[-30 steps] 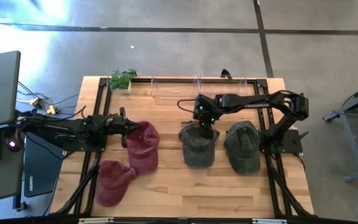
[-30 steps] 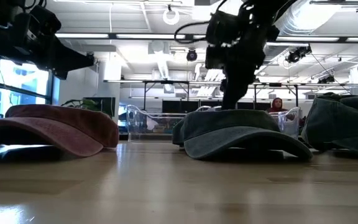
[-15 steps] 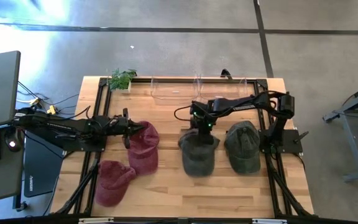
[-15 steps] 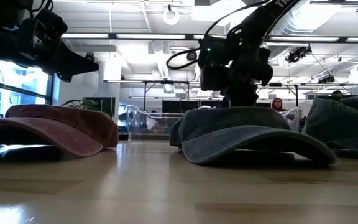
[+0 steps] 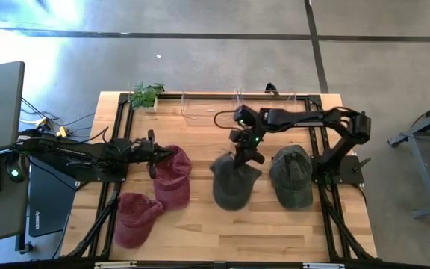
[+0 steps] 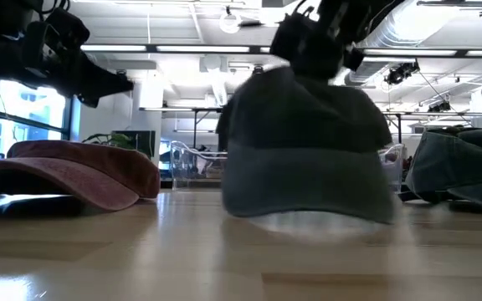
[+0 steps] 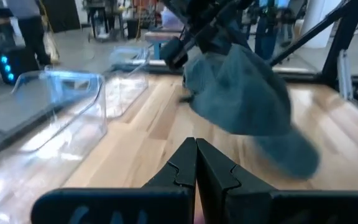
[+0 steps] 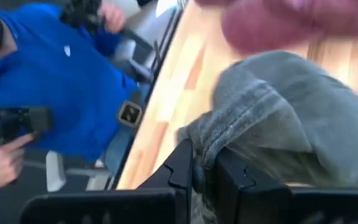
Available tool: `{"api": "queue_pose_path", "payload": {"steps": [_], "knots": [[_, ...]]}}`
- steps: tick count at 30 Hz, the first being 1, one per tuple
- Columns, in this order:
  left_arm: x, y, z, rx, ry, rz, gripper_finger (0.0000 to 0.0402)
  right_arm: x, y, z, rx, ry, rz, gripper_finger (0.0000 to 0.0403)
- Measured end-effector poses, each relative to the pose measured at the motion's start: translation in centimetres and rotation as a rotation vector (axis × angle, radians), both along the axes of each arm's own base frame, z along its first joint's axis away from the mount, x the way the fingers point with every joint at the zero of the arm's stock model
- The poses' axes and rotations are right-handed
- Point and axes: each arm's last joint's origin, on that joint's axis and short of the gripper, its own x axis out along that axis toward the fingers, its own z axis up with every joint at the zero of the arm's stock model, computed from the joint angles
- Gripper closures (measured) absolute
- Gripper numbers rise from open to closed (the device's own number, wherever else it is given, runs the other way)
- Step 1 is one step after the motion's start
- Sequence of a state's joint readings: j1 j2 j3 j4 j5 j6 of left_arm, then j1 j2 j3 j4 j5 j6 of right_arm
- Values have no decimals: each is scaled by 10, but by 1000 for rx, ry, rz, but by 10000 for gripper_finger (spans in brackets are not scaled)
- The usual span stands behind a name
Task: Pick & Place hat
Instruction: Put the left black cap into the left transparent bin
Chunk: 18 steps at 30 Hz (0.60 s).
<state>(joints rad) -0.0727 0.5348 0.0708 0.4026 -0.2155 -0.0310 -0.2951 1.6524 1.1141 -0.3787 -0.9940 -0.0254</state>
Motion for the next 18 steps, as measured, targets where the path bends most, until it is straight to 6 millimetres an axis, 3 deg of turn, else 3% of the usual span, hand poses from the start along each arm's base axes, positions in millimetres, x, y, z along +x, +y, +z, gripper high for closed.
{"api": "queue_pose_path", "payload": {"steps": [8, 14, 18], "knots": [[21, -1, 6, 114, -7, 7, 401, -10, -2, 44, -111, -141, -149, 376], [67, -3, 33, 409, 99, 42, 397, -3, -1, 35, -197, -94, -240, 376], [101, -4, 42, 588, 235, 31, 356, 2, 2, 25, -213, -37, -267, 375]]}}
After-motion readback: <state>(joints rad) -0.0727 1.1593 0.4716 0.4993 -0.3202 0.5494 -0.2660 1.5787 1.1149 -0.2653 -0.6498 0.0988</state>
